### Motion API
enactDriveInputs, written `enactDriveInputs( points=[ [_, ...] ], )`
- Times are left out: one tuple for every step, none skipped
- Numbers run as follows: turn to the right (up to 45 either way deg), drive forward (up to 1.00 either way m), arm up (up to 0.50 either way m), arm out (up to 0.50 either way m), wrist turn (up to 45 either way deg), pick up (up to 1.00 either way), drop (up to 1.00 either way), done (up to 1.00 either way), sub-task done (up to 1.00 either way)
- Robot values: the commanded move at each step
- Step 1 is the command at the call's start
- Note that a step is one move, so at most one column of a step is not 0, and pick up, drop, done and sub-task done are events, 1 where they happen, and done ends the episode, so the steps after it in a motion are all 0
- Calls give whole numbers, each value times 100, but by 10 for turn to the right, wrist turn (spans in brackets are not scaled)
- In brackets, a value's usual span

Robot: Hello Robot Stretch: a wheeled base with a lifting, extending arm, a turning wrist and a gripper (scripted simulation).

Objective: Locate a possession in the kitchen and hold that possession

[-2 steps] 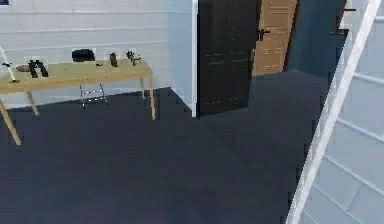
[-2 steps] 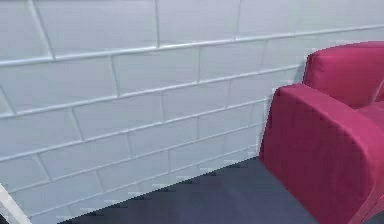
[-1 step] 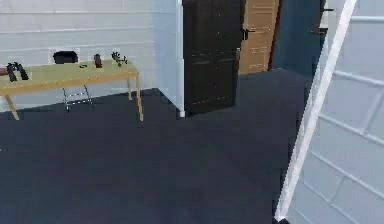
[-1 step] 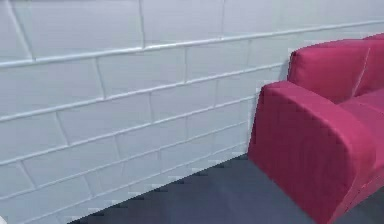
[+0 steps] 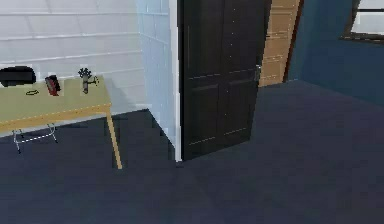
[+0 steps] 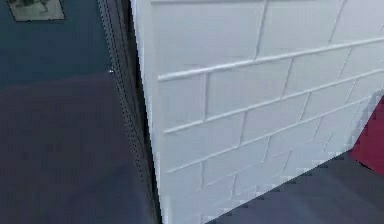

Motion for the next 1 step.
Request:
enactDriveInputs(
  points=[
    [0,5,0,0,0,0,0,0,0]
  ],
)
